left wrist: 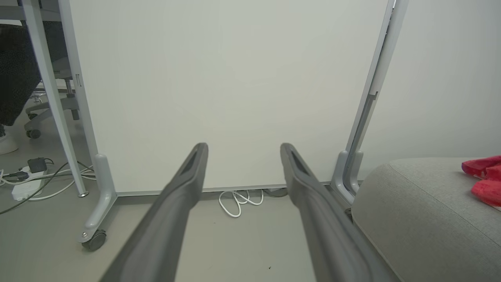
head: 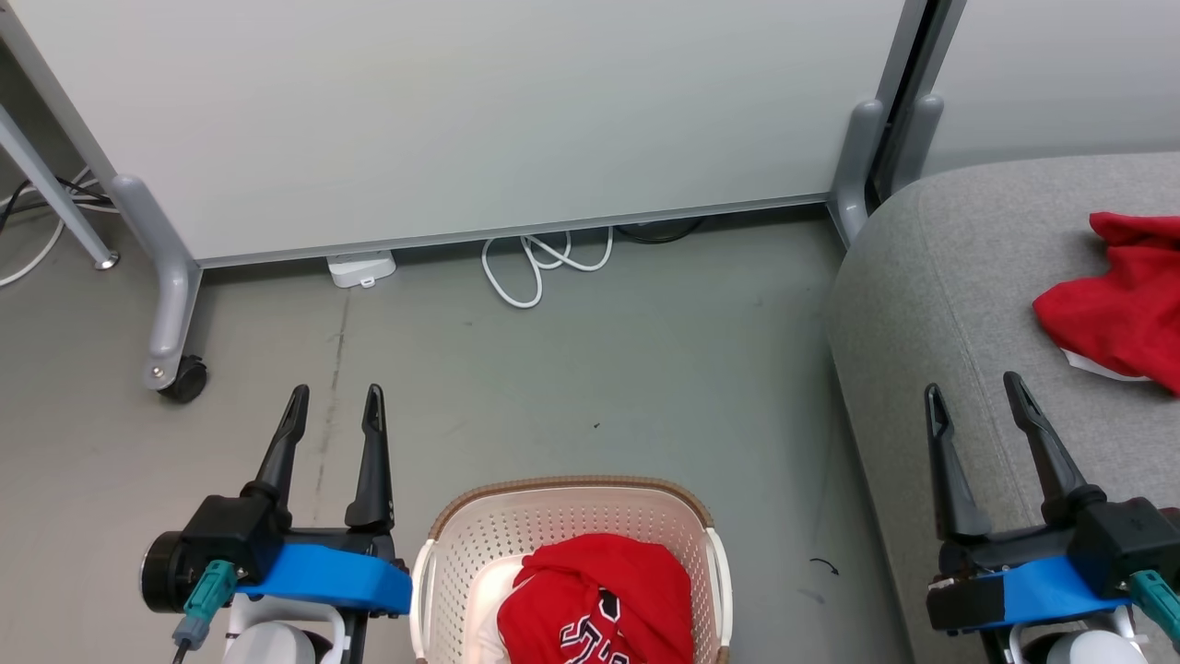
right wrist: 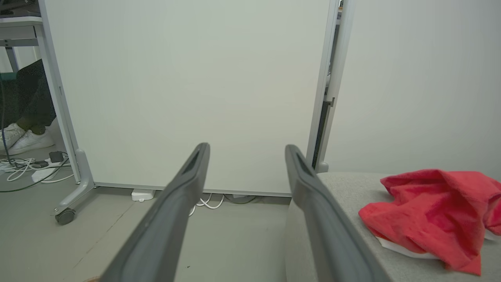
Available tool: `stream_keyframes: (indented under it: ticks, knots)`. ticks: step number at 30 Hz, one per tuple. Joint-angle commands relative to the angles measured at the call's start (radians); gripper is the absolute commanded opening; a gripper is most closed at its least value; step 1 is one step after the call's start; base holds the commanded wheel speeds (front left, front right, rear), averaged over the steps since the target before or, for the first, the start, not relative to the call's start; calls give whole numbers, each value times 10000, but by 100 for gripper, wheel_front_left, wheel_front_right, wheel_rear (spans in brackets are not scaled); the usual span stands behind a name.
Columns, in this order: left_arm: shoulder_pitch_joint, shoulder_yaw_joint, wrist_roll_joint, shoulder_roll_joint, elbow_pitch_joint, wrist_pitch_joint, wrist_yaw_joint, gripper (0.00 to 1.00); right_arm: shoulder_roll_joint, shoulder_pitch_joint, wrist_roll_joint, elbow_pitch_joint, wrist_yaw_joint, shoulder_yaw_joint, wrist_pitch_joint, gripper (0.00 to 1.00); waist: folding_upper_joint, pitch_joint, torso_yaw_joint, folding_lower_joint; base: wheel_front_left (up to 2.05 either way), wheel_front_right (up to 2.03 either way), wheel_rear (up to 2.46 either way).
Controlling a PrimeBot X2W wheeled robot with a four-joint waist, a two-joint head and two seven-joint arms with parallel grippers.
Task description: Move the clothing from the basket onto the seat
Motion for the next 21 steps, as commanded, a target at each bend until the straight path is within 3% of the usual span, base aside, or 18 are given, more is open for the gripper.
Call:
stream_keyframes:
  ticks: [1,15,21]
  knots:
    - [77,49,90,-7,12,-26,-45,100,29,173,-27,14,5,-4,-31,100,-1,6,5,0,0,0,0]
    - [-148,132,171,-122,138,-27,-144,100,33,57,89,23,5,72,-31,100,-1,156,36,0,0,0,0]
    - [-785,-413,228,-74,753,-28,-201,100,32,-265,28,-9,5,142,-31,100,-1,493,-64,0,0,0,0]
